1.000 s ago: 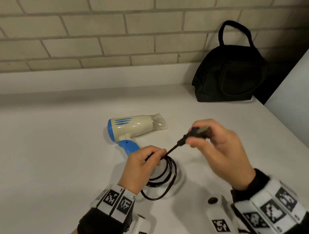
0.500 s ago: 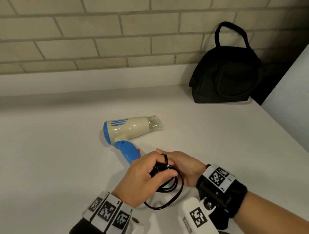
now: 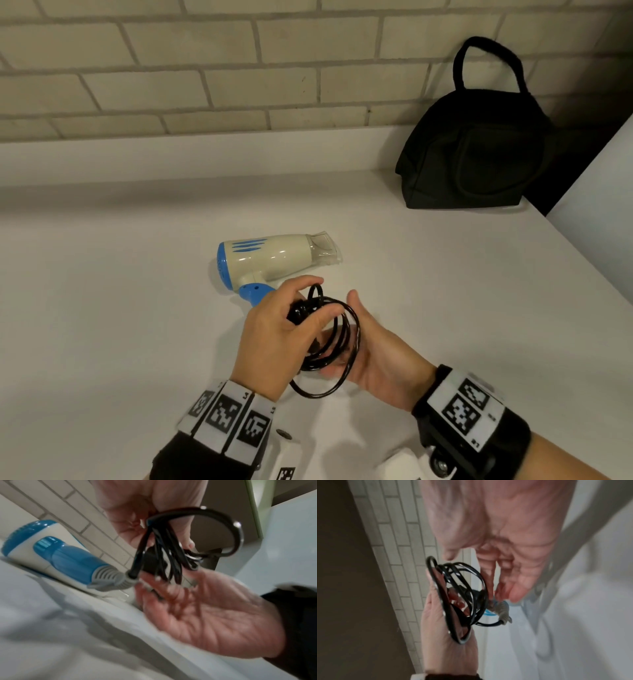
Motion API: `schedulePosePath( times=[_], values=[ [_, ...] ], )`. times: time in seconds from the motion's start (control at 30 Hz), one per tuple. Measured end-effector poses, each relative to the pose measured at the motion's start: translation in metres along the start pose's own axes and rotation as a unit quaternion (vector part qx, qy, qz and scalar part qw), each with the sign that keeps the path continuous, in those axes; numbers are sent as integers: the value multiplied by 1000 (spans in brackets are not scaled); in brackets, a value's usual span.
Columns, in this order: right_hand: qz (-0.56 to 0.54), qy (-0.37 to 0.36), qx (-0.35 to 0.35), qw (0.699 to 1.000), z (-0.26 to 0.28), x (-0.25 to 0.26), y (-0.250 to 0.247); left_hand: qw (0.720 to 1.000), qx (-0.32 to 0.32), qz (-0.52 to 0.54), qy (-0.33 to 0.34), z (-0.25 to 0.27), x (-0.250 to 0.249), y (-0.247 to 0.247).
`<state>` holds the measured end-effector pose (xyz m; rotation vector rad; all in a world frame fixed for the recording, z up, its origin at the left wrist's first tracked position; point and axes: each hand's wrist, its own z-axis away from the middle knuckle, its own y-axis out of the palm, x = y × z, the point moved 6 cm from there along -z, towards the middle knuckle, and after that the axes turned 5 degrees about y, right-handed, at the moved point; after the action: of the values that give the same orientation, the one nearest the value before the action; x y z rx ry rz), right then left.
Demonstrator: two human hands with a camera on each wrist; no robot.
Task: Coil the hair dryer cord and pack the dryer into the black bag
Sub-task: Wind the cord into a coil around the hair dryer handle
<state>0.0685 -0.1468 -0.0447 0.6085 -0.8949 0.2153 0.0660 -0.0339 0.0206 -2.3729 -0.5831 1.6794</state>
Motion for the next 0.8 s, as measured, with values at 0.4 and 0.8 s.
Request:
schedulePosePath(
  times=[0.4, 0.8],
  values=[
    [91, -99, -99, 986, 11, 16, 0, 996, -4, 28, -82, 3, 28, 0],
    [181, -134, -159, 961, 8, 19, 3, 984, 15, 89, -152, 3, 29, 1]
  ],
)
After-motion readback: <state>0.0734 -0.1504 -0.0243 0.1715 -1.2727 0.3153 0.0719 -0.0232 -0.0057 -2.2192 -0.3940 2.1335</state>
